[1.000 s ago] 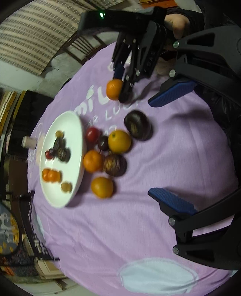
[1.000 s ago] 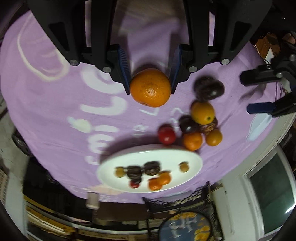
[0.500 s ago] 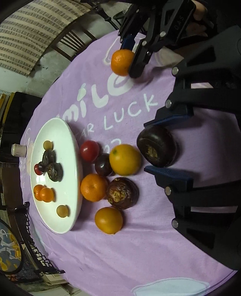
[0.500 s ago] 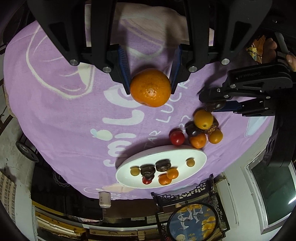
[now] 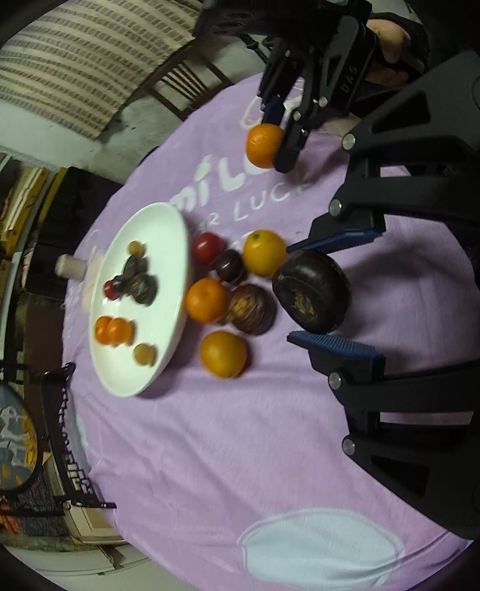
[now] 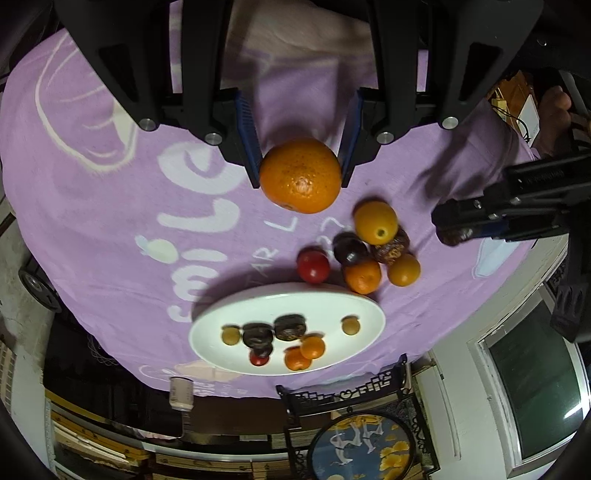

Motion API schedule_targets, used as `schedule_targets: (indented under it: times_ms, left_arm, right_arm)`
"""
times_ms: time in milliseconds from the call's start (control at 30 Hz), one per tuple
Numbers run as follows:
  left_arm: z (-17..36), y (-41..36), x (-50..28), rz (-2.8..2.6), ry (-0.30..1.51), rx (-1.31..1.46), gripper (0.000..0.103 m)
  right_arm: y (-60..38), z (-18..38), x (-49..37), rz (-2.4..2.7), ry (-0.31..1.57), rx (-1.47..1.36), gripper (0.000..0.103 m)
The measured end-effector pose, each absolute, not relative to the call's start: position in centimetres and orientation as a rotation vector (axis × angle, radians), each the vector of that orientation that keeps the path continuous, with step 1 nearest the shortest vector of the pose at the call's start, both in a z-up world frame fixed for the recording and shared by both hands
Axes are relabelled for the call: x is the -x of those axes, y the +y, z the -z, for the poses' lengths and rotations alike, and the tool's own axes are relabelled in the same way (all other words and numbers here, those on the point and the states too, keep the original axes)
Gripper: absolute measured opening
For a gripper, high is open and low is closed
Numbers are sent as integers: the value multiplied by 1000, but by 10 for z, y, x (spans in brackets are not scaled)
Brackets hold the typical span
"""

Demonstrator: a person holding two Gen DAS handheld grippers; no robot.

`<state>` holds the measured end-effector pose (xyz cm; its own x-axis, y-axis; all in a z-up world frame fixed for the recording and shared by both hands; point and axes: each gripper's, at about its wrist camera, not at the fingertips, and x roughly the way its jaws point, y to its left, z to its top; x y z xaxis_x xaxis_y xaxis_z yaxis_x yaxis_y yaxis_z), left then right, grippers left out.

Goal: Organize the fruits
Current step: 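Grasp a tangerine with the right tool while the left tool grasps a dark mangosteen, then carry the tangerine and mangosteen over the white plate and open both tools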

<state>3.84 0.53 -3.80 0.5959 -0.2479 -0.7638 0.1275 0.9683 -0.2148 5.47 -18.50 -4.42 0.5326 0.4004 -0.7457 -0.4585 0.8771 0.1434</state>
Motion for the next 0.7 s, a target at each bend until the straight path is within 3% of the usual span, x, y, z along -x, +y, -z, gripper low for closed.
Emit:
schedule_targets:
  times_ms: [333,700]
  left_arm:
    - [15,19,-80,197,868,140,42]
    - [-8,19,-239,122,891,154,42]
  right_arm:
    - [-157,19,-93,-535,827,95,41]
    - [-130,2,-219,-427,823,97,41]
